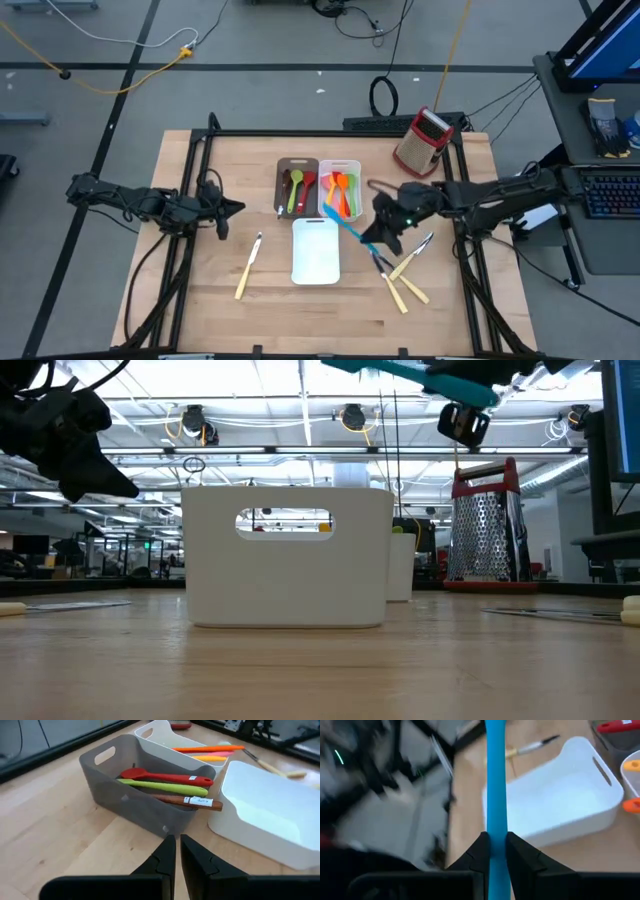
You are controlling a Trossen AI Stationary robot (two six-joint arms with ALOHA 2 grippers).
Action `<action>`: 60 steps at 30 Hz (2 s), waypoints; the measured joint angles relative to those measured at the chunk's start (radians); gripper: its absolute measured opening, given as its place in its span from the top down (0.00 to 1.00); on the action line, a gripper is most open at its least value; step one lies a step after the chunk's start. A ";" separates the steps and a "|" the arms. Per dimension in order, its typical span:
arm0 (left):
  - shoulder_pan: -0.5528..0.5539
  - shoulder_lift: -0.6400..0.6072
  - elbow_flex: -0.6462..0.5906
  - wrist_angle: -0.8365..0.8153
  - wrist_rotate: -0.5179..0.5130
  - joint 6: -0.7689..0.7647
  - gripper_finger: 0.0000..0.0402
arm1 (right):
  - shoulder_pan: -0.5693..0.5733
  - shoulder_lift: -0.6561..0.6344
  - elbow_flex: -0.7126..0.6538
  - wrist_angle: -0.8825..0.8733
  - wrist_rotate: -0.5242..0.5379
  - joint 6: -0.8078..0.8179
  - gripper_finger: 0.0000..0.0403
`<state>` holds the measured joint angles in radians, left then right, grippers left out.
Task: Pick & Place Kitchen Items
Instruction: Put the blue spatula into the top white bin
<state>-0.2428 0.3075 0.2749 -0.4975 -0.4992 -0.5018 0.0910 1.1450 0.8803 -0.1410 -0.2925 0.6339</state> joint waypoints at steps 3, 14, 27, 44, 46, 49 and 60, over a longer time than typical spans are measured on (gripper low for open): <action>0.000 0.000 0.000 0.000 0.000 0.082 0.93 | -0.035 0.005 0.000 0.050 0.000 0.169 0.91; 0.000 0.000 0.000 0.001 0.000 0.266 0.93 | -0.192 0.010 0.000 0.130 -0.008 0.661 0.91; 0.000 0.000 0.000 0.000 0.000 0.317 0.93 | -0.404 0.167 0.000 0.202 -0.245 0.899 0.91; 0.000 0.000 0.000 0.000 0.000 0.345 0.93 | -0.504 0.378 -0.001 0.311 -0.415 1.038 0.90; 0.000 0.000 0.000 0.000 0.000 0.351 0.93 | -0.504 0.387 -0.001 0.310 -0.413 1.033 0.89; 0.000 0.000 0.000 0.000 0.000 0.350 0.93 | -0.504 0.390 -0.001 0.306 -0.368 1.024 0.89; 0.000 0.000 0.000 0.000 0.000 0.350 0.93 | -0.502 0.389 -0.001 0.278 -0.285 1.055 0.78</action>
<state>-0.2428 0.3077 0.2752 -0.4973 -0.4988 -0.1518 -0.4110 1.5341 0.8795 0.1371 -0.5770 1.6894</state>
